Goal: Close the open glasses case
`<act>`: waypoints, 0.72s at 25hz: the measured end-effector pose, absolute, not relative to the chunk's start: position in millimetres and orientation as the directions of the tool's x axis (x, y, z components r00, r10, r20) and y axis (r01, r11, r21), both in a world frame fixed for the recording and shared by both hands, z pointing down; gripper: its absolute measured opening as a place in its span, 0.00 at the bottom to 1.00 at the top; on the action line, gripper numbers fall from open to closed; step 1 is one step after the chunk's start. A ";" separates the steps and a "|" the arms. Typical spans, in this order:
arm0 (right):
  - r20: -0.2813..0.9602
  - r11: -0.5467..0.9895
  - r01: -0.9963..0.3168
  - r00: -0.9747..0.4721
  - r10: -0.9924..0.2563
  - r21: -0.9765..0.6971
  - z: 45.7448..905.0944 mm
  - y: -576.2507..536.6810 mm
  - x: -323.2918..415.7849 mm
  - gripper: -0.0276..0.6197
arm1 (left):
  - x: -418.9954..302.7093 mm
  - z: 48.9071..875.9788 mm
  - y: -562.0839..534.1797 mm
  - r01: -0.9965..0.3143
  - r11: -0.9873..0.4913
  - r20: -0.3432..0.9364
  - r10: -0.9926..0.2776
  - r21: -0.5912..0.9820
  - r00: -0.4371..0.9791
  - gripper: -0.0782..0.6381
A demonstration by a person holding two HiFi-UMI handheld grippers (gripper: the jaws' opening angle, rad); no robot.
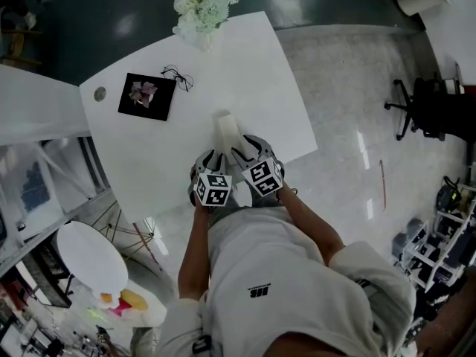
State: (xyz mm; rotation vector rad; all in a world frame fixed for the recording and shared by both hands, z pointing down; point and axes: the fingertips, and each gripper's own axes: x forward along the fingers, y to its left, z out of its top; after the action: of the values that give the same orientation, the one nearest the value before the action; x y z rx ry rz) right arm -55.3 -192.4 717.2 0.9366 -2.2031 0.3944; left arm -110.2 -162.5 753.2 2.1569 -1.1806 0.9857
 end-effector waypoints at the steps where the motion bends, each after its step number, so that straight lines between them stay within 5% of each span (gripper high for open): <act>1: 0.703 0.690 -0.724 -0.491 -0.515 -0.001 714.8 -191.9 -54.4 0.37 | -112.0 749.3 -163.1 -0.859 -0.506 0.772 -0.516 0.074 0.371 0.28; 18: 0.580 0.592 -0.802 -0.445 -0.682 0.082 625.2 -194.8 -39.3 0.37 | -136.1 650.0 -186.9 -0.860 -0.509 0.570 -0.694 0.042 0.439 0.28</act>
State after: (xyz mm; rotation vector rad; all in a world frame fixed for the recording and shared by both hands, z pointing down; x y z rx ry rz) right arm -39.3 -194.8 625.2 1.1730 -2.2514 0.2741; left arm -136.1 -186.9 650.0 2.3692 -1.3303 0.7114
